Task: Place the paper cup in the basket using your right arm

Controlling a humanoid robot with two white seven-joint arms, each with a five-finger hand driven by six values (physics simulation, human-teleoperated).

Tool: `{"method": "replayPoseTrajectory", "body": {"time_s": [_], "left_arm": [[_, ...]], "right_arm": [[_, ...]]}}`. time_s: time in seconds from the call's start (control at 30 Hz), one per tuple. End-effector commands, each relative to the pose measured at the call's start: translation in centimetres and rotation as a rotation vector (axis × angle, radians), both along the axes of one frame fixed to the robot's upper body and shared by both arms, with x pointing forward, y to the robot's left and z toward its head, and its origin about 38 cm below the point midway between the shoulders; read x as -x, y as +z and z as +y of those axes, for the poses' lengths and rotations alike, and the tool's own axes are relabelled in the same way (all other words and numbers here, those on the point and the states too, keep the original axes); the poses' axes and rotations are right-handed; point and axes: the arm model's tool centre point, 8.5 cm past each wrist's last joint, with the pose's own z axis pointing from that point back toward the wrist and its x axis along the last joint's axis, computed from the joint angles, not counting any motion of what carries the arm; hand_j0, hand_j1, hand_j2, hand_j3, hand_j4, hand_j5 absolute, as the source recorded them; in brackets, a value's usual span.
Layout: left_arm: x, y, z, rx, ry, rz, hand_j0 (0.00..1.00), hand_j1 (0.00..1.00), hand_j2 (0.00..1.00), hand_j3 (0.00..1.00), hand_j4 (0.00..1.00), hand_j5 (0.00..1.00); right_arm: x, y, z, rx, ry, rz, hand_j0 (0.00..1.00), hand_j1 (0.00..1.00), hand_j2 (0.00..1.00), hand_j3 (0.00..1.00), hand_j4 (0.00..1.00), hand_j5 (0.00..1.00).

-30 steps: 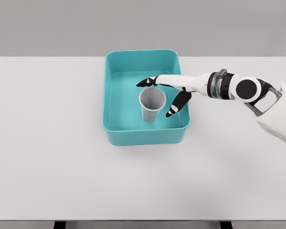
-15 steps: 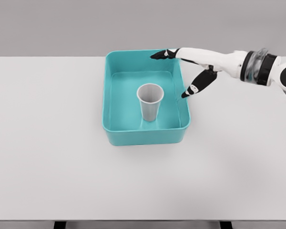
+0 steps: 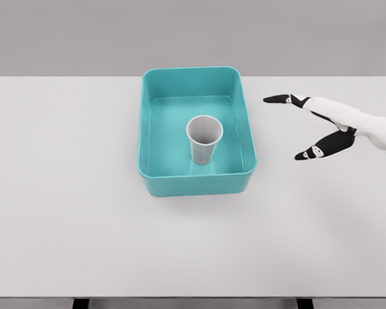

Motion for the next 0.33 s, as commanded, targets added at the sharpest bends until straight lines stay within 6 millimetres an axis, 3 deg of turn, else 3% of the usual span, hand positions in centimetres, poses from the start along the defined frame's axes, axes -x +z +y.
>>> {"method": "replayPoseTrajectory", "body": {"time_s": [0.0, 0.3], "left_arm": [[0.0, 0.0, 0.0, 0.0, 0.0, 0.0, 1.0, 1.0, 1.0, 1.0, 1.0, 1.0], [0.2, -0.01, 0.01, 0.001, 0.009, 0.002, 1.0, 1.0, 1.0, 1.0, 1.0, 1.0]], "right_arm": [[0.03, 0.81, -0.33, -0.011, 0.004, -0.03, 0.99, 0.99, 0.99, 0.99, 0.99, 0.99], [-0.07, 1.31, -0.67, -0.026, -0.01, -0.047, 1.0, 1.0, 1.0, 1.0, 1.0, 1.0]]}}
